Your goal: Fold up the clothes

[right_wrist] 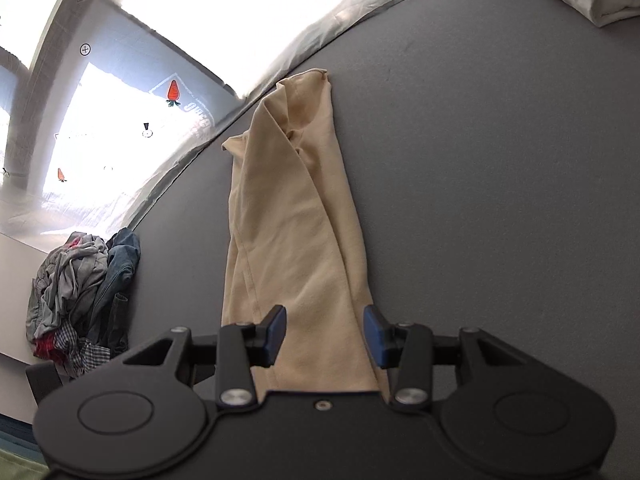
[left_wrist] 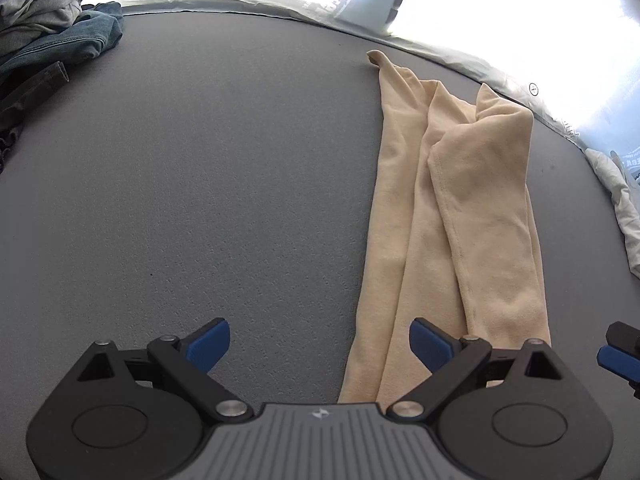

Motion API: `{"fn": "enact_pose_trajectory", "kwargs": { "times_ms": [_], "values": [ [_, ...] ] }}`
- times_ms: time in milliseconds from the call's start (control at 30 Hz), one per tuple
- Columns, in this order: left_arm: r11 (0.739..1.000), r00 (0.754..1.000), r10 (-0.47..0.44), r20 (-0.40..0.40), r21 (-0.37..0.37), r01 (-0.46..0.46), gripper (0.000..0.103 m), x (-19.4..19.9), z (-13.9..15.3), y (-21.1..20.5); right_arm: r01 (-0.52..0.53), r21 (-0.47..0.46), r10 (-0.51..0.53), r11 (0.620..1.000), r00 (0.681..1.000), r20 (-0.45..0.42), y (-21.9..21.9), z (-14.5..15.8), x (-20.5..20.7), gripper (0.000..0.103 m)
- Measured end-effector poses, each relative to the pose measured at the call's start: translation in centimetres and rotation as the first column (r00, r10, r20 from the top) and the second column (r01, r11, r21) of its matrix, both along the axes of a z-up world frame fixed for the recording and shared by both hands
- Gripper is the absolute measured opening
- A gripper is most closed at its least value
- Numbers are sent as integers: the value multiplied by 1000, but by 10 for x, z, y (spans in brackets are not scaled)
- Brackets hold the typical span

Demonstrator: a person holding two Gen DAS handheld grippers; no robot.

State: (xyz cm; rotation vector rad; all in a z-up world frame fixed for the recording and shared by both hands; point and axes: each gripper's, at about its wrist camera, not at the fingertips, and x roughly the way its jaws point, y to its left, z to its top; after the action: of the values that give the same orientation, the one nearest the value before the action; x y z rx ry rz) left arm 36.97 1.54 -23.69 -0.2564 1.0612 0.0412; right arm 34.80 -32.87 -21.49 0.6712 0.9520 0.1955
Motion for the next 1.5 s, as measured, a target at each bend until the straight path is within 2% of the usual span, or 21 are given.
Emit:
{"fn": "enact_pose_trajectory", "kwargs": {
  "times_ms": [233, 500, 533, 600, 633, 667, 800, 900, 1000, 1033, 1067, 1133, 1233, 1367, 1467, 1500],
  "values": [
    [999, 999, -35, -4, -9, 35, 96, 30, -5, -3, -24, -34, 27, 999, 995, 96, 12, 2, 54, 41],
    [998, 999, -52, 15, -28, 52, 96, 95, -7, 1, -38, 36, 30, 999, 982, 188, 27, -3, 154, 42],
    [998, 998, -58, 13, -20, 58, 96, 105, -8, 0, -35, 58, 23, 998, 981, 191, 29, -6, 169, 40],
    [998, 998, -67, 7, -14, 67, 96, 122, -10, -1, -42, 90, 26, 995, 983, 181, 33, -18, 201, 23],
    [997, 997, -71, 3, -14, 71, 96, 130, -12, -1, -51, 89, 35, 995, 986, 165, 37, -25, 216, 11],
    [997, 997, -72, -3, -9, 72, 96, 138, -13, -1, -61, 78, 49, 995, 987, 152, 41, -32, 231, 7],
    [997, 997, -75, -18, 10, 76, 96, 159, -20, -1, -82, 23, 79, 996, 991, 105, 54, -60, 275, 5],
    [998, 998, -64, -18, 4, 64, 96, 160, -22, 2, -78, -10, 79, 997, 991, 108, 54, -71, 291, 3],
    [999, 999, -52, -16, -3, 52, 96, 160, -24, 6, -78, 5, 77, 997, 990, 116, 48, -67, 289, 9],
    [999, 999, -46, -14, -18, 46, 96, 158, -23, 8, -67, -4, 67, 998, 989, 128, 44, -63, 282, 25],
    [999, 999, -41, -13, -31, 40, 96, 154, -23, 10, -53, -17, 55, 998, 988, 142, 41, -58, 275, 52],
    [998, 999, -38, -10, -46, 38, 96, 143, -22, 12, -15, -36, 20, 999, 986, 168, 29, -52, 253, 71],
    [997, 999, -50, -2, -55, 49, 94, 120, -22, 11, 11, 8, -12, 1000, 992, 128, 10, -60, 215, 72],
    [991, 999, -47, 27, -126, 50, 86, 86, -21, 11, 25, 118, -34, 993, 997, 74, -10, -77, 159, 63],
    [979, 997, -58, 52, -193, 67, 67, 57, -22, 11, 16, 193, -26, 981, 998, 52, -13, -88, 121, 53],
    [975, 997, -60, 53, -211, 70, 57, 49, -22, 12, 13, 223, -23, 975, 999, 43, -14, -91, 110, 52]
  ]
}}
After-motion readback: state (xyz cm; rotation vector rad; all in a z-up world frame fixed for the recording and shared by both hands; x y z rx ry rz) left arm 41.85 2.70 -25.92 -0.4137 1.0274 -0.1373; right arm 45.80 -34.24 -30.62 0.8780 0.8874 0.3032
